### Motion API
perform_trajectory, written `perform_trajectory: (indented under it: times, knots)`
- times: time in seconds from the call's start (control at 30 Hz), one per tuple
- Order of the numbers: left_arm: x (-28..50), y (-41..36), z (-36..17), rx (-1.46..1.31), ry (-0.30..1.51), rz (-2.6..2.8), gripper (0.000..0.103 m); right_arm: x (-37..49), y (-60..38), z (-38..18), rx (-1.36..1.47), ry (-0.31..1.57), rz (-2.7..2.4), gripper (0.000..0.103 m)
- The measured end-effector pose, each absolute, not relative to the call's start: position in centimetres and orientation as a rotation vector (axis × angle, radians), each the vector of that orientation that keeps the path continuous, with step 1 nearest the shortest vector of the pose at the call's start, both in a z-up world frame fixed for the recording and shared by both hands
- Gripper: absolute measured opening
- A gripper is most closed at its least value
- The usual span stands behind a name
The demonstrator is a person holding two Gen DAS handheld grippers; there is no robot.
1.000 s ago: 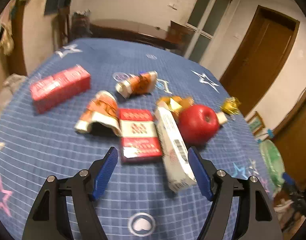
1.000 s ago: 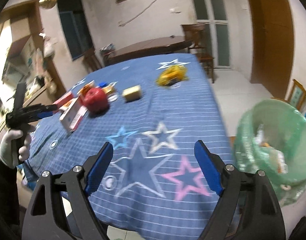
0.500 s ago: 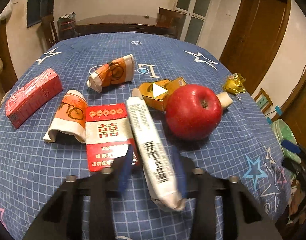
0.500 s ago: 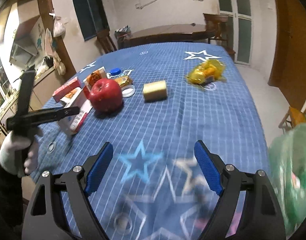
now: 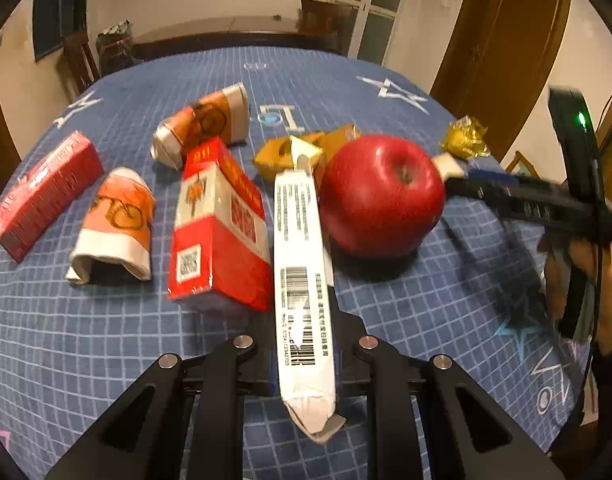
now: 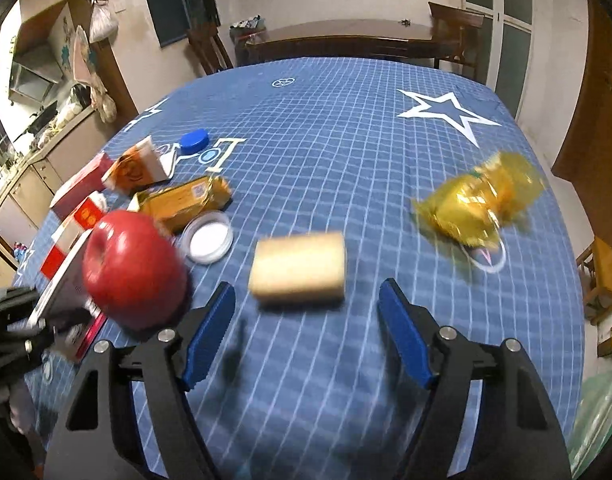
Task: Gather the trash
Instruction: 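Return to the table and grasp the white barcode packet with the left tool, then grasp the tan sponge cake with the right tool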
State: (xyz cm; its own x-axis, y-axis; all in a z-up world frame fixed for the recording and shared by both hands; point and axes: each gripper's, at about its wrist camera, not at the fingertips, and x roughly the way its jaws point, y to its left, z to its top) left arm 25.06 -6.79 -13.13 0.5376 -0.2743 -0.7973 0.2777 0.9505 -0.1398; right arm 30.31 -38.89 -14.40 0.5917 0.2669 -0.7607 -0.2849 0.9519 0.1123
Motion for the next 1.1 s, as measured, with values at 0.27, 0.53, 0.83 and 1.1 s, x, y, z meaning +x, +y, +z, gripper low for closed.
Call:
perform_trajectory:
  times: [0.27,0.53,0.83,1.1]
  knots:
    - [25.0,-7.1,-13.2,-0.002,0.914,-0.306,0.017,32.5,-37.4,-15.4,-0.057,0.911,0.312,0.051]
    - [22.7,-6.0,-11.6,-0.018,0.838,-0.279,0.017,28.9,-38.3,-14.1,-0.044,0.805,0.25,0.047]
    - [18.6,-6.3,-7.3,-0.009,0.675,-0.236,0.017,19.0,-39.6,-9.5,-0.004,0.618,0.207,0.047]
    - [15.9,-12.1,-4.1,0.034,0.605,-0.37,0.017,13.2,-41.5,-7.3,0.012,0.554,0.174,0.047]
